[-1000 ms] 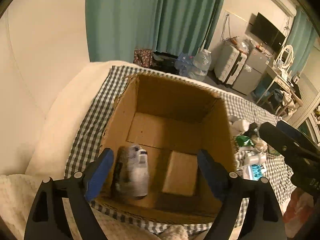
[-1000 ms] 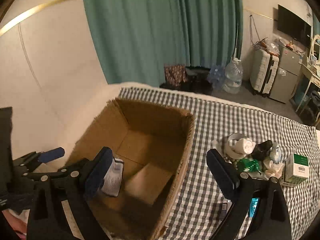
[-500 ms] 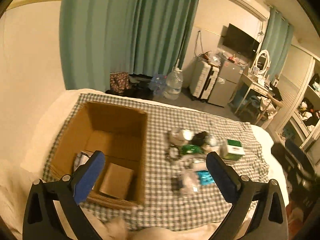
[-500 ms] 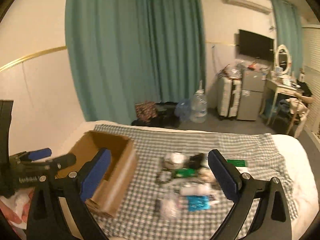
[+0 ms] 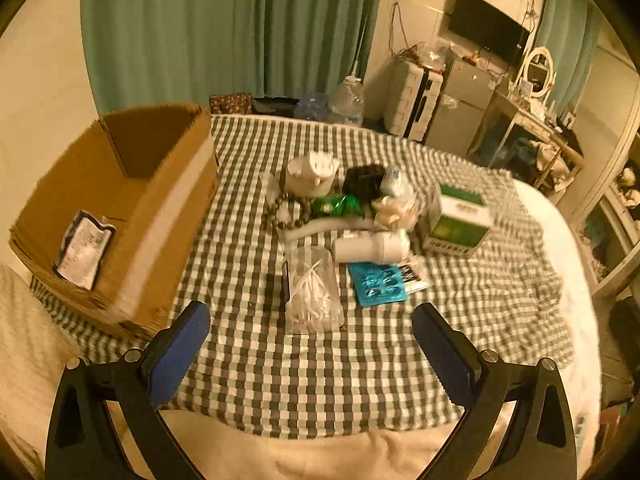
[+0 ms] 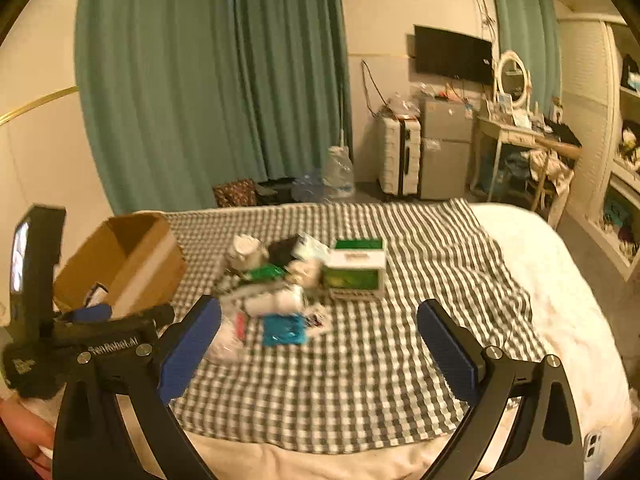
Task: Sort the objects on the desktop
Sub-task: 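Grasp the clear floss-pick container with left tool while right tool grasps the green medicine box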
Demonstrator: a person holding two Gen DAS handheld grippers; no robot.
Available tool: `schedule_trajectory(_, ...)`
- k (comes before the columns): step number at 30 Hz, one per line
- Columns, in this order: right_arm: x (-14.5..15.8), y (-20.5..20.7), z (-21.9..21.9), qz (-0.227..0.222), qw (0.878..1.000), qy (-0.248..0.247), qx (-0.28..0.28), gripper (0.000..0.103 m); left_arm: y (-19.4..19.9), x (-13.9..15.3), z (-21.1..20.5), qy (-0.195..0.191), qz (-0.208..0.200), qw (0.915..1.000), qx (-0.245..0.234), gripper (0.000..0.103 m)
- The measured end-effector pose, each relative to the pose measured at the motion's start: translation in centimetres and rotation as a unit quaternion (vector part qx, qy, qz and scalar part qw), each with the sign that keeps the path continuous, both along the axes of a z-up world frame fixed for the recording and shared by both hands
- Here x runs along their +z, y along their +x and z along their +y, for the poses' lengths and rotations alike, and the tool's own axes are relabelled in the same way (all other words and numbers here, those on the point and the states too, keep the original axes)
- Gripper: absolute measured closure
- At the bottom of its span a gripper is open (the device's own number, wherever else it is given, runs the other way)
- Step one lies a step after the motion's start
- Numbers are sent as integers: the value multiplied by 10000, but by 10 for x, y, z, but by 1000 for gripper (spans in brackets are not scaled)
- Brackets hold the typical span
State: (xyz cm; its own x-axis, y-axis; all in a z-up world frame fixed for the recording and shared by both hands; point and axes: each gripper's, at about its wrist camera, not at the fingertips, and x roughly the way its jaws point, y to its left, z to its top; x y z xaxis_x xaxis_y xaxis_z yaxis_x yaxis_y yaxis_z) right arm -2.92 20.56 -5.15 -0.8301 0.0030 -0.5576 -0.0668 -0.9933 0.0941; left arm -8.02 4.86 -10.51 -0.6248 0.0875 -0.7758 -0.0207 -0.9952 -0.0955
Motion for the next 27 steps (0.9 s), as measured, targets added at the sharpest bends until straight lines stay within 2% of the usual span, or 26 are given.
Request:
schedule_trajectory(4, -28, -11, 23, -152, 9995, -260, -87, 4, -11, -31, 14, -283, -23, 9996, -74, 0)
schedule_trajectory(9, -69, -37, 40, -391, 9984, -328, -262, 4, -34, -67, 29, -697, -81, 9970, -327, 0)
schedule_trajectory(17, -128, -92, 51, -818, 9957, -235, -359, 4, -71, -120, 23, -372, -566, 9977, -36, 0)
schedule_trajectory(23, -143, -127, 46, -872, 9958, -166, -242, 4, -84, -139, 27, -378, -743, 9965, 17, 0)
schedule_trajectory(27, -146, -146, 37, -730, 9971, -40, -221, 4, -92, -141, 30, -307, -667, 9973, 79, 0)
